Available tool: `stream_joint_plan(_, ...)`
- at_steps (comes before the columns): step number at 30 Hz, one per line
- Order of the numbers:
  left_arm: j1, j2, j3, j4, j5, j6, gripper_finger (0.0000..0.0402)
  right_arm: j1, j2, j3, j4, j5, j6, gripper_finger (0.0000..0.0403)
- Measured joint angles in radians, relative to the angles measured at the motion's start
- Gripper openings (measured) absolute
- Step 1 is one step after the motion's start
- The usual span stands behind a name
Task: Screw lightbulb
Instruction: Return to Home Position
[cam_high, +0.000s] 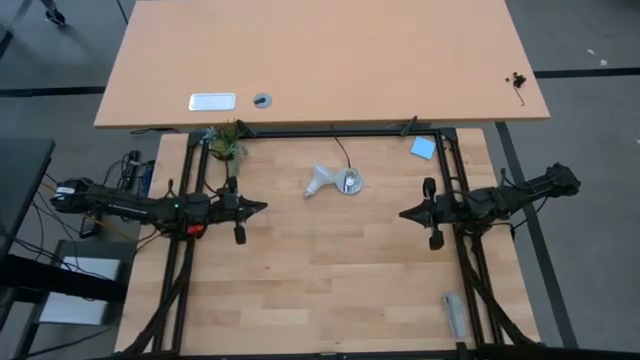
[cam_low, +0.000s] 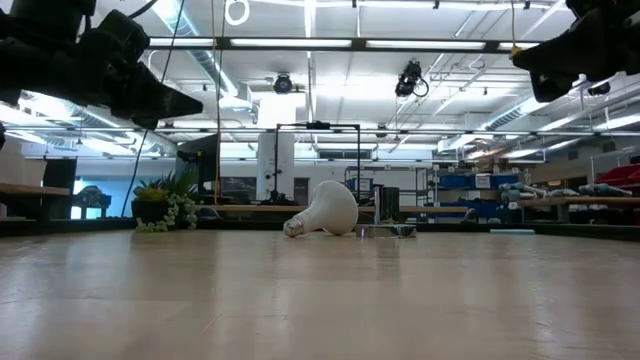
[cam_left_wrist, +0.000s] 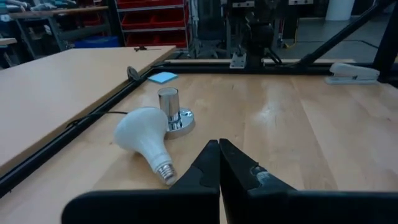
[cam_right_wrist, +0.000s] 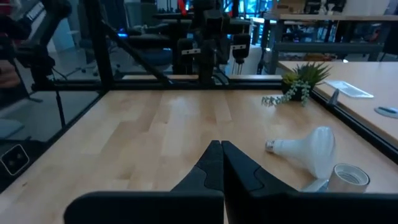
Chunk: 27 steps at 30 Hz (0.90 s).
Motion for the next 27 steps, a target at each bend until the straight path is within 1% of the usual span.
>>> stream_joint_plan(4,0.000,-0.022,-0.022,0.028,0.000,0.002,0.0001,0.007,-0.024,-0.032,0.042,0.005,-0.004,0.0002)
stream_joint_plan(8,0.000,-0.038,-0.079,0.115,0.002,-0.001,0.0001,0.006,-0.047,-0.118,0.151,0.007,0.005,0.0002)
stream_joint_plan(11,0.000,-0.058,-0.101,0.144,0.006,-0.002,0.0001,0.006,-0.066,-0.168,0.216,0.007,0.007,0.0001)
stream_joint_plan(15,0.000,-0.103,-0.107,0.121,0.007,0.009,0.0001,0.007,-0.116,-0.198,0.215,-0.012,0.015,0.0001)
stream_joint_plan(22,0.000,-0.196,-0.108,0.003,0.004,0.024,0.0001,0.006,-0.271,-0.212,0.133,-0.036,-0.001,0.0001)
stream_joint_plan(27,0.000,-0.280,-0.108,-0.072,-0.001,0.024,0.0001,0.007,-0.272,-0.205,0.107,-0.035,-0.014,0.0000)
